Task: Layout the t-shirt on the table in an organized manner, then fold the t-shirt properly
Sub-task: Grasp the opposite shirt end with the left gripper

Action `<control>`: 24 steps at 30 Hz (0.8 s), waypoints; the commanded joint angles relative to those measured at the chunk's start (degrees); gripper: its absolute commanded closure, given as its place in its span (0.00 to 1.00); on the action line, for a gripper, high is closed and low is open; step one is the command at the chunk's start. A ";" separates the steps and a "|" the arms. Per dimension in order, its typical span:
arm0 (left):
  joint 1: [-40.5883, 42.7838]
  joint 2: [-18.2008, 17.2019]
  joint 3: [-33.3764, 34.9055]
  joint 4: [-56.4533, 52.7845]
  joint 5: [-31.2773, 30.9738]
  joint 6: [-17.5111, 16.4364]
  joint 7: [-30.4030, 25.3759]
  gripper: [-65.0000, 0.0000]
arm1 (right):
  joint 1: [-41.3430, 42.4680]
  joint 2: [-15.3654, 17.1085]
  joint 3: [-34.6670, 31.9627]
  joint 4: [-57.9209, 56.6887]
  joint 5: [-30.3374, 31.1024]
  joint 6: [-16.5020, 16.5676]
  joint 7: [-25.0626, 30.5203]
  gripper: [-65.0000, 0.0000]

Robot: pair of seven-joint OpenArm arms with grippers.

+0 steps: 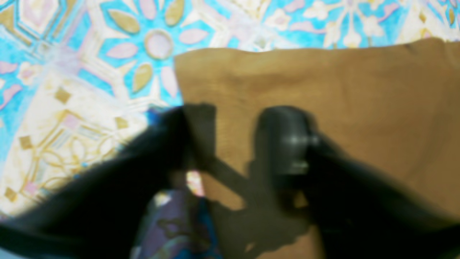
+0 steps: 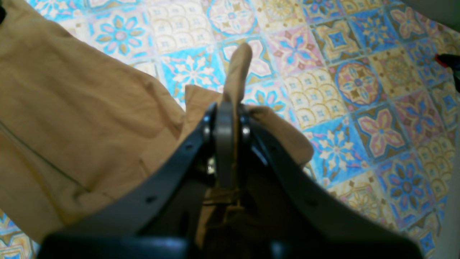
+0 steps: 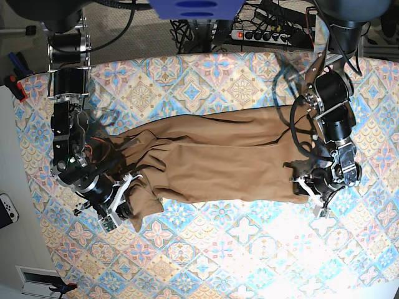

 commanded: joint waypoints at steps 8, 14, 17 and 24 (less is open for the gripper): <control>0.56 2.82 0.16 -0.09 0.82 -0.97 1.26 1.00 | 2.00 0.60 0.39 0.04 0.61 -0.07 10.21 1.00; 1.62 2.82 -0.19 0.26 0.38 -0.97 1.52 1.00 | 2.00 0.60 0.57 -3.47 0.61 -0.15 14.43 1.00; 2.15 2.56 -0.28 2.46 0.38 -0.97 4.86 1.00 | 2.09 0.60 0.75 -4.09 0.61 -0.24 18.30 1.00; 12.26 3.97 -0.19 25.31 -0.93 -0.97 12.25 1.00 | 2.09 -1.51 0.92 -4.35 -10.21 -4.90 20.76 1.00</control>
